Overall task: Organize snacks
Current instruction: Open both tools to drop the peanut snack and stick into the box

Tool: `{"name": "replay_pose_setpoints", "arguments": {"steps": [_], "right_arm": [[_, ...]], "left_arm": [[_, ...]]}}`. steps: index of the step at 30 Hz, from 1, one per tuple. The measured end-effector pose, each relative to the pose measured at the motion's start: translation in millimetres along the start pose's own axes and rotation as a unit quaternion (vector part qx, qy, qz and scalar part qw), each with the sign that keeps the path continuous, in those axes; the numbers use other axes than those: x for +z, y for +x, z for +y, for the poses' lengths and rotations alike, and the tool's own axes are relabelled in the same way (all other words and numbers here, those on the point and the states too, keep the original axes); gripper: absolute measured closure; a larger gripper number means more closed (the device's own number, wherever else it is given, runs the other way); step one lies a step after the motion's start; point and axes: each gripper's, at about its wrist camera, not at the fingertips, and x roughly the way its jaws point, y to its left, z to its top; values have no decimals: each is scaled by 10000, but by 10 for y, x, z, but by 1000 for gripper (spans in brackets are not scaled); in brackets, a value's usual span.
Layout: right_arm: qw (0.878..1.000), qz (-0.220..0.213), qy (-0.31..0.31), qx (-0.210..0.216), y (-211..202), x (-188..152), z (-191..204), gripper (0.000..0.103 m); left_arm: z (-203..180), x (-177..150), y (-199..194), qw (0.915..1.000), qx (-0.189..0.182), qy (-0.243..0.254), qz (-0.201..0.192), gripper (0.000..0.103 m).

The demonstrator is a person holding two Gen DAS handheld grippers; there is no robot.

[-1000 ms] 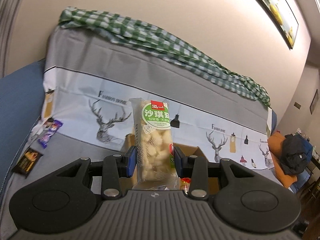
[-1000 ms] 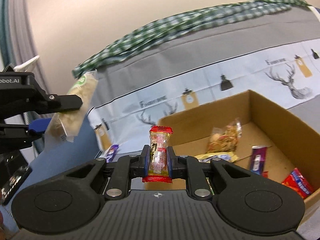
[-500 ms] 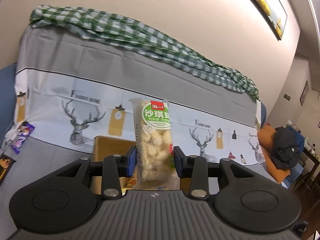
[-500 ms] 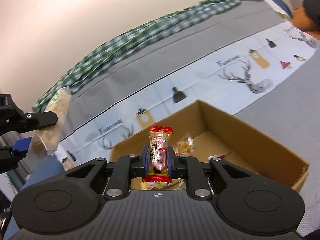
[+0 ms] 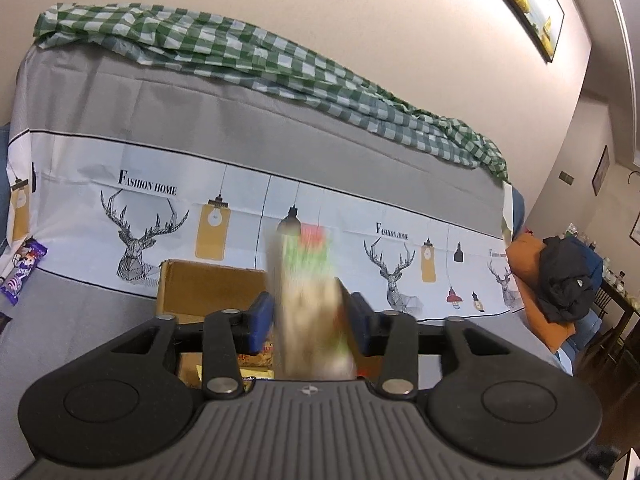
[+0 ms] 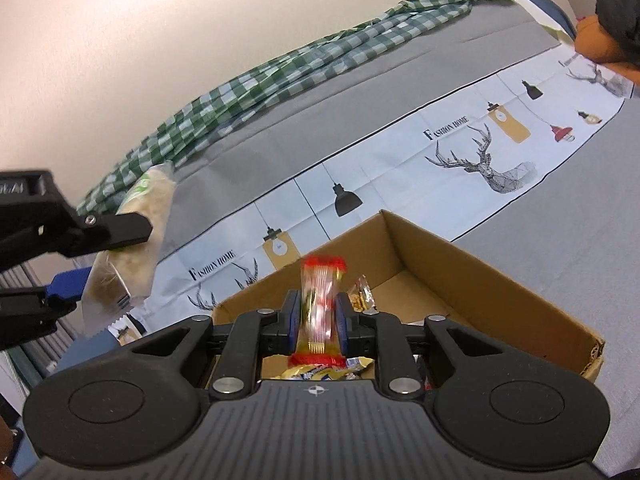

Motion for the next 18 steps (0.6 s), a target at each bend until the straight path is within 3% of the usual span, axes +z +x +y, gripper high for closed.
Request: {"name": "replay_pose_setpoints", "arguments": {"steps": [2, 13, 18], "right_arm": [[9999, 11, -100, -19, -5, -9, 23, 55], [9995, 15, -312, -99, -20, -56, 62, 48], [9985, -106, -526, -131, -82, -127, 127, 32]], "left_arm": [[8, 4, -17, 10000, -13, -25, -27, 45], [112, -106, -185, 9999, 86, -36, 65, 45], [174, -314, -479, 9985, 262, 463, -94, 31]]}}
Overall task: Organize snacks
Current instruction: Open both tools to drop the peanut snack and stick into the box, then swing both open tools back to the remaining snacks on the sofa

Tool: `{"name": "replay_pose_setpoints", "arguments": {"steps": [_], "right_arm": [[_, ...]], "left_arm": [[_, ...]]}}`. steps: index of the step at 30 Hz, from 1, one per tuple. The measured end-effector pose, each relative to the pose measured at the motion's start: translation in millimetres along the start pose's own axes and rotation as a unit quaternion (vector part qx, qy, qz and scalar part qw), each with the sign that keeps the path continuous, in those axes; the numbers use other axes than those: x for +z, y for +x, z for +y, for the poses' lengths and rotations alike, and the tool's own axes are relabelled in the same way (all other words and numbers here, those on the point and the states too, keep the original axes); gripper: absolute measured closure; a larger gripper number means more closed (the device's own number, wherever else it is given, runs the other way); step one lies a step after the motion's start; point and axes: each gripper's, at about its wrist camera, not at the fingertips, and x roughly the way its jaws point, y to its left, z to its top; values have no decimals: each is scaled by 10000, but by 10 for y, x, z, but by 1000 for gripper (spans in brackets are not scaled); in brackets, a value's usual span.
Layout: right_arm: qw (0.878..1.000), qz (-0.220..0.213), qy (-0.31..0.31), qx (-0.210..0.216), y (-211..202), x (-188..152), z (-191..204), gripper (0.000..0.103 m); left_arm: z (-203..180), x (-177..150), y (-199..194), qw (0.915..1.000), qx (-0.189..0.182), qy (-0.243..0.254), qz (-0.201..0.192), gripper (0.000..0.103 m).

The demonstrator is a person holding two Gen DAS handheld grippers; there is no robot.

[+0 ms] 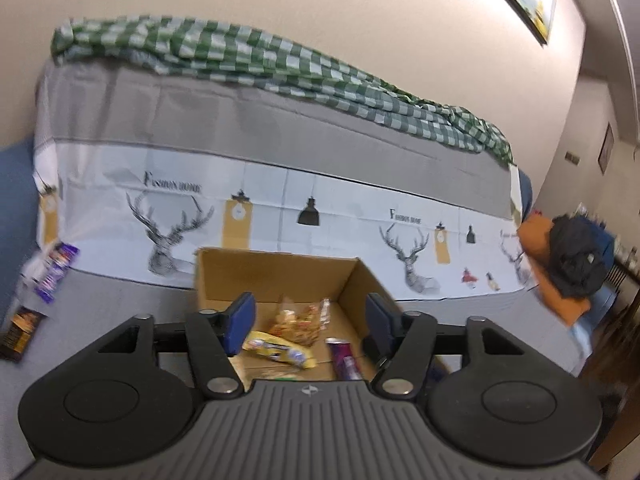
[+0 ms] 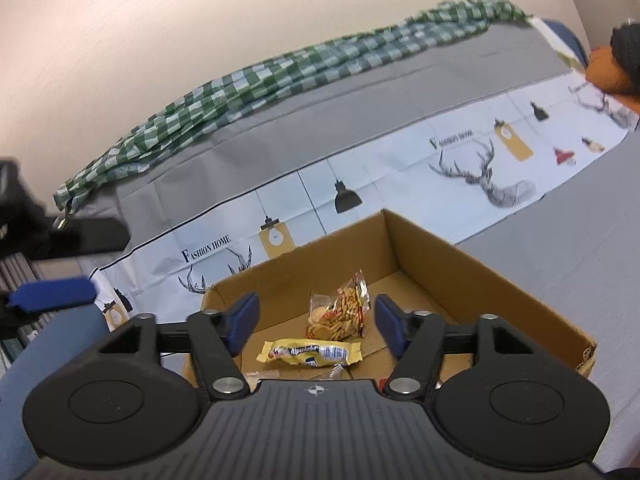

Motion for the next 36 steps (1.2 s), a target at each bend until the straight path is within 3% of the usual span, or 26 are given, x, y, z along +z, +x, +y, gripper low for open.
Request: {"name": "replay_pose_setpoints", "arguments": {"steps": [2, 9, 11, 14, 17, 21, 27, 29, 31, 33, 35, 36], "right_arm": [[9996, -234, -125, -10, -80, -24, 47, 26], [9932, -998, -574, 153, -388, -175, 235, 5], [9919, -984, -790, 164, -426, -220, 294, 4], [9911, -772, -1007, 391, -446, -295, 356, 4], [9897, -532, -1228, 508, -449, -374, 439, 4], [9867, -308, -1506, 535, -435, -500, 560, 4], [9830, 26, -1741, 586, -378, -647, 700, 5], [9819, 121, -1784, 628, -365, -666, 728, 7], [9814, 236, -1778, 679, -351, -673, 743, 10], [9822, 362, -1698, 715, -344, -662, 739, 19], [9837, 466, -1562, 758, -352, -626, 723, 40], [9841, 504, -1510, 788, -360, -603, 712, 45]], "left_arm": [[49, -92, -160, 9999, -3, 142, -78, 14], [347, -474, -647, 9988, 184, 442, -33, 10], [448, -594, -731, 9983, 195, 543, -51, 1], [606, -841, -793, 9965, 435, 707, -100, 1], [815, -1129, -745, 9968, 594, 526, 36, 1], [1017, -1318, -670, 9975, 577, 166, 360, 2], [1223, -1282, -658, 9980, 497, -205, 318, 32], [1271, -1268, -664, 9980, 463, -328, 286, 41], [1297, -1251, -687, 9980, 463, -376, 198, 41], [1315, -1211, -700, 9982, 417, -407, 138, 41], [1336, -1137, -695, 9981, 461, -415, 42, 43], [1359, -1077, -678, 9975, 565, -419, -26, 43]]}}
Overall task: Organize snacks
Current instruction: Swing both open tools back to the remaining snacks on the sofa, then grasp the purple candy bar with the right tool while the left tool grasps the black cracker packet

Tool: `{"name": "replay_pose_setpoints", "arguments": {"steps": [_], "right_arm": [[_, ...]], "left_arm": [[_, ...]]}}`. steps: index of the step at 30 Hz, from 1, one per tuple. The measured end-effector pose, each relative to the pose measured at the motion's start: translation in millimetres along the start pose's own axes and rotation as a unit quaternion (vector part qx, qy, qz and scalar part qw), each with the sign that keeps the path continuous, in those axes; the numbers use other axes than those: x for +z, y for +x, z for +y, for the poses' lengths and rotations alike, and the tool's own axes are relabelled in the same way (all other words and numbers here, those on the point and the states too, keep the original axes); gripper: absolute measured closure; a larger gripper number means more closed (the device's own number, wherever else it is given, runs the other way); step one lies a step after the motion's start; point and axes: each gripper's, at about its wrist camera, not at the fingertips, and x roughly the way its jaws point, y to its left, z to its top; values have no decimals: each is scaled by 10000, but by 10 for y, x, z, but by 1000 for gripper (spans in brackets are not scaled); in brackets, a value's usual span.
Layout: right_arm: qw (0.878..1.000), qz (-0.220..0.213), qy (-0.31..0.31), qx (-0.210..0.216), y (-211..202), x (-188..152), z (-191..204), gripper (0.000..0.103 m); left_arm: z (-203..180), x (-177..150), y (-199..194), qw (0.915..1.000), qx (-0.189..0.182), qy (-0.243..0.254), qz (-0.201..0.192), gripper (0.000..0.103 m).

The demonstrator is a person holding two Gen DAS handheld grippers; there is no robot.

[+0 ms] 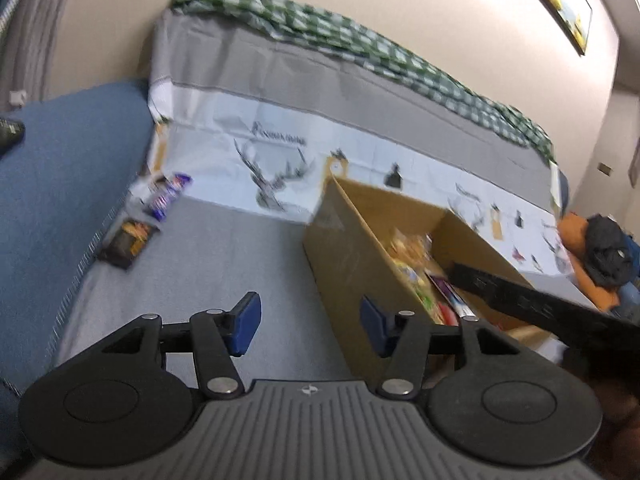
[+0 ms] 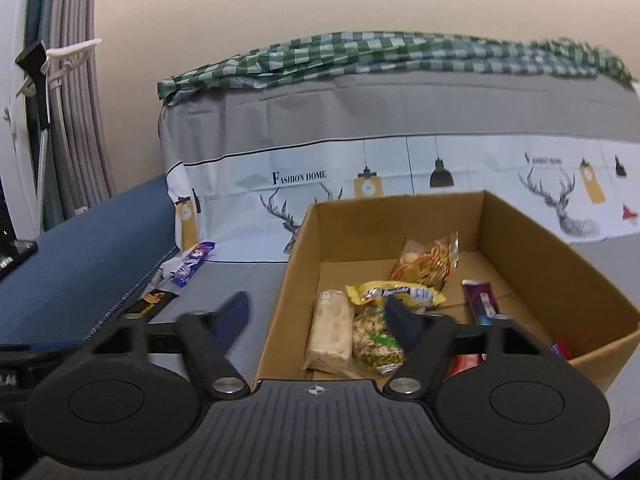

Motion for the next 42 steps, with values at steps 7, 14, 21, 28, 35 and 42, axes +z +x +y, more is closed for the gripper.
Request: {"name": "replay_pose_setpoints", "arguments": {"steps": [7, 14, 21, 28, 35, 42], "right_arm": [[9999, -33, 161, 39, -143, 260, -65, 49], [9994, 233, 182, 154, -140, 619, -90, 45], [9935, 768, -108, 833, 352, 1046, 155, 45], [9713, 1547, -505, 1737, 1513, 1504, 886, 45], [9460, 2446, -788, 1975, 2986, 1409, 1704, 44], [9369, 3127, -664, 1412, 4170, 1009, 1926, 37]], "left_arm": [[269, 587, 690, 9908, 1315, -287, -143, 42], [692, 420, 1486, 9577, 2877, 54, -74, 35], [774, 297, 1768, 9507, 3061, 474, 155, 24], [778, 250, 1980, 9352, 3410, 876, 374, 24], [847, 206, 2160, 9276, 3491, 1143, 672, 25], [972, 214, 2175, 9374, 3280, 876, 775, 32]]}}
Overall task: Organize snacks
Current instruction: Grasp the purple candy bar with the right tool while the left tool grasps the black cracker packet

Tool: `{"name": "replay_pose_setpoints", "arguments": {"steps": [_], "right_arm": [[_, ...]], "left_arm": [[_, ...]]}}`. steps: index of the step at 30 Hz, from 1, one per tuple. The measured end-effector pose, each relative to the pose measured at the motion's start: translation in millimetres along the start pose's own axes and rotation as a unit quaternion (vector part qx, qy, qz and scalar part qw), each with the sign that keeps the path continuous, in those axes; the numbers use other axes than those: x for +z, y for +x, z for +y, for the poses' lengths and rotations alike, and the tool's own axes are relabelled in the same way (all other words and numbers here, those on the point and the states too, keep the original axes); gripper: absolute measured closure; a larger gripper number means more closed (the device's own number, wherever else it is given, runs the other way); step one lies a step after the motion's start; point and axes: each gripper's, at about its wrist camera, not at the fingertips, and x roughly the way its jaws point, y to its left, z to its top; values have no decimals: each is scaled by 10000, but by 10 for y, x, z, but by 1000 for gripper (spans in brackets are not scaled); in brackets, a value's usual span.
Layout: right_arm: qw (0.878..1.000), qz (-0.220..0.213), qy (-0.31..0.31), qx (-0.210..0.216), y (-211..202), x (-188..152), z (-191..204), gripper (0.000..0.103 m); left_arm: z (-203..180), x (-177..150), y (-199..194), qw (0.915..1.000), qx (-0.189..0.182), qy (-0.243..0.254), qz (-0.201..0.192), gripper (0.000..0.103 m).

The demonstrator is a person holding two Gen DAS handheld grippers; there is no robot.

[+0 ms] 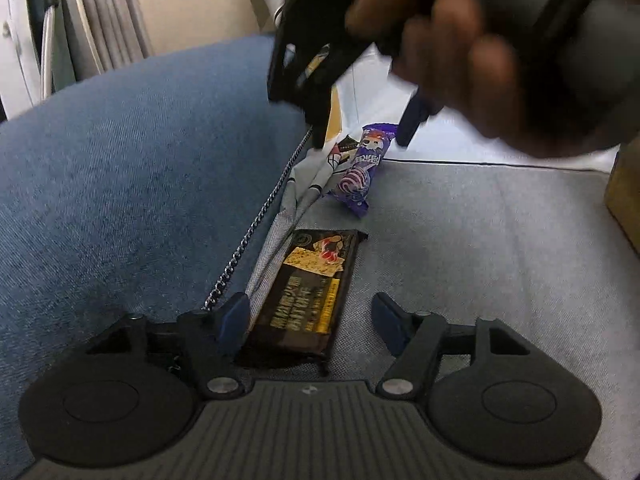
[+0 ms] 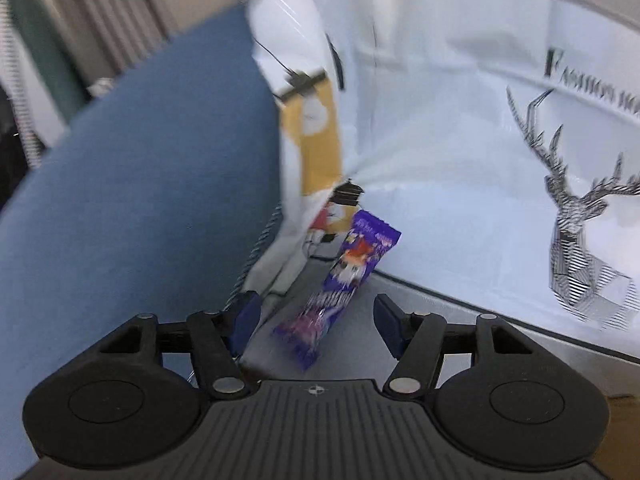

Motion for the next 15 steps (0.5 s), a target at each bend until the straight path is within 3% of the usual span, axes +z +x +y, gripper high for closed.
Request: {"name": "replay_pose_setpoints", "arguments": {"steps": [4, 6, 7, 8, 9, 10, 15], "right_arm": [[9996, 236, 66, -135, 369, 30, 2, 36], [9993, 283, 30, -225, 469, 37, 1, 40], [9994, 233, -20, -262, 475, 25, 13, 55], [9993, 178, -108, -315, 468, 21, 26, 77], [9992, 166, -171, -313, 455, 22, 34, 83], [9995, 170, -138, -211, 423, 11, 18, 88], [9998, -5, -88, -200, 6, -100, -97, 88]], "left_arm": [[141, 16, 45, 9990, -184, -397, 127, 52], [190, 27, 53, 9979, -277, -566, 177, 56], [200, 30, 52, 9974, -313, -618, 191, 58], [207, 33, 46, 9970, -342, -667, 205, 58], [209, 34, 40, 9965, -376, -719, 216, 58], [221, 34, 31, 9959, -412, -768, 225, 58], [269, 20, -39, 9936, -625, -908, 262, 58]]}}
